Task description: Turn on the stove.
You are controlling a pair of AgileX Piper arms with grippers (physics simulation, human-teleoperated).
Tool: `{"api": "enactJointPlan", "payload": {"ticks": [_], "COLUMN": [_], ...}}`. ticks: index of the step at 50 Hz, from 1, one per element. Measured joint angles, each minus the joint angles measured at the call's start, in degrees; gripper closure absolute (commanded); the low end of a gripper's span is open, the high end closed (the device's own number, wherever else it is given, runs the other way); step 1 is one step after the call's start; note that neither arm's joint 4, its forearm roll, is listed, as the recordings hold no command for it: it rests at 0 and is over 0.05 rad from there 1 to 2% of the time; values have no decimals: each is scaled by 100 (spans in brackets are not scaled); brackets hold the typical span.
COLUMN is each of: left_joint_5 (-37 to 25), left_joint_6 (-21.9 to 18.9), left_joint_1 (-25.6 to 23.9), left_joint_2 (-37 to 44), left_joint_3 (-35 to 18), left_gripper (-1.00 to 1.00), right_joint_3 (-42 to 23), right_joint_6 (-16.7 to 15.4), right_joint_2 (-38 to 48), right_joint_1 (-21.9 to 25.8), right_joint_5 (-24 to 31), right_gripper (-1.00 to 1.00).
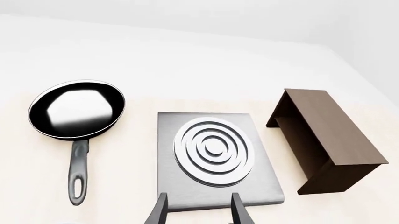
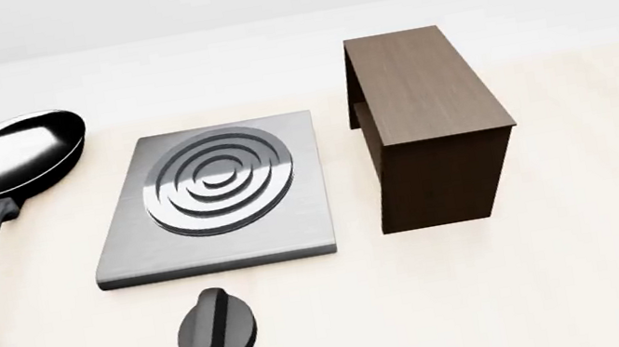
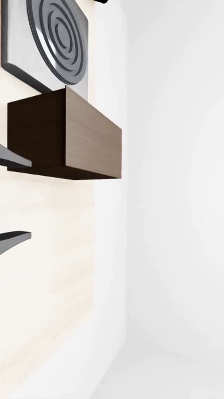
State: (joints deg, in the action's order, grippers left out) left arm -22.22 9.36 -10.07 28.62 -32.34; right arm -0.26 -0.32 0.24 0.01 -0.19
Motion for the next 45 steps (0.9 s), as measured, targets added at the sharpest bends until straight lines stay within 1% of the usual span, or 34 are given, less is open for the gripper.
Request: {"api": "enactJointPlan", "payload": {"ticks": [7,15,30,45], "left_joint_5": [275,817,1646,2291], "left_joint_6": [-19,229,651,1001], "left_joint_1": [-51,-167,-391,-589], "left_joint_2": [435,922,1615,2099], "left_joint_3": [138,468,1056,1577], "left_gripper": [-100,-100,-100,-100], "right_joint_3": [0,0,0,0], "right_joint_6": [0,0,1,0], "right_joint_2": [0,0,0,0], "right_joint_1": [0,0,0,0], "right_joint_5": [0,0,0,0], "right_gripper": [-100,-100,-100,-100]}}
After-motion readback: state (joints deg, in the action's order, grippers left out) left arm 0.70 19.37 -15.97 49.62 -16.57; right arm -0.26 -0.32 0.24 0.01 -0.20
